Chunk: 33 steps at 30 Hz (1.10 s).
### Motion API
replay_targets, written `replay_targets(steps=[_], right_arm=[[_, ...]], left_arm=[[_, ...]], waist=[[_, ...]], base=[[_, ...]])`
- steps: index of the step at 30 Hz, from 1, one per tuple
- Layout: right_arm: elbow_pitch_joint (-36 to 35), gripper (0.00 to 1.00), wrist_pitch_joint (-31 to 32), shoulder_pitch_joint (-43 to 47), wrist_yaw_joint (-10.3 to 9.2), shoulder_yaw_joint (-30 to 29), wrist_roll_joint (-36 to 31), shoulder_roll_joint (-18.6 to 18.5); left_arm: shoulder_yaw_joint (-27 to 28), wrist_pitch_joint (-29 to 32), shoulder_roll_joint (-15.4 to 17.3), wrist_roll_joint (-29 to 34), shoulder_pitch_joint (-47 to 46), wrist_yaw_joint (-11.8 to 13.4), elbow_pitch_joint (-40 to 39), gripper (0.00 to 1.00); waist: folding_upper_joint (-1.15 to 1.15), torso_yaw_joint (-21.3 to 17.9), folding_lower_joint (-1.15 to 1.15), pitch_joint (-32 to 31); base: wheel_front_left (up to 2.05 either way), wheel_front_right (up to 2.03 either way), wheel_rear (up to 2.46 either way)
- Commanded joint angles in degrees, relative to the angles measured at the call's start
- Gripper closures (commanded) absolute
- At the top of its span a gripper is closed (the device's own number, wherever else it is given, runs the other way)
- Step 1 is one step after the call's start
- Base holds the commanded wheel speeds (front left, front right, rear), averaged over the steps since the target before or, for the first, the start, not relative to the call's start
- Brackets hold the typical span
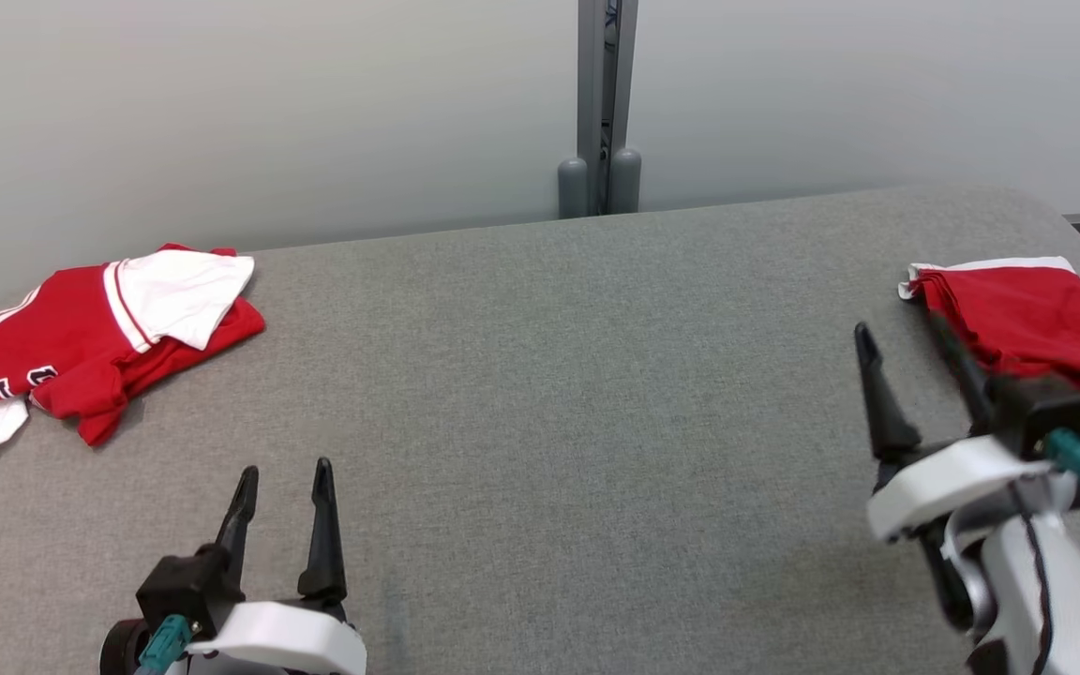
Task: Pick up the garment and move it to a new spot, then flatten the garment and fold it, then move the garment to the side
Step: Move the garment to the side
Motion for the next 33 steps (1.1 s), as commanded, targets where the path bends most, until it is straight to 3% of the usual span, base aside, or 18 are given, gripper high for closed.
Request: replay_targets(steps=[1, 6, 11, 33], right_arm=[[-2.7, 0.00, -0.3, 2.9, 0.01, -1.7, -1.6, 1.9], [-8.5, 0.00, -0.3, 10.0, 0.01, -5.4, -5.2, 6.1], [-11.0, 0.00, -0.3, 14.0, 0.01, -6.5, -6.8, 7.2], [-15.3, 0.00, 2.0, 18.9, 0.01, -4.6, -3.8, 7.5]], left_arm=[[0.4, -0.3, 0.2, 0.6, 1.0, 0.6, -0.1, 0.00], [0.6, -0.3, 0.2, 0.8, 2.5, 1.0, 0.1, 0.00], [0.7, -0.3, 0.2, 1.4, 3.3, 1.2, 0.3, 0.00], [0.7, -0.3, -0.2, 1.9, 4.6, 0.3, 0.4, 0.00]], waist=[[0.00, 0.2, 0.00, -0.2], [0.00, 0.9, 0.00, -0.6], [0.00, 1.5, 0.00, -0.7], [0.00, 2.1, 0.00, -1.5]], base=[[0.00, 0.00, 0.00], [0.00, 0.00, 0.00], [0.00, 0.00, 0.00], [0.00, 0.00, 0.00]])
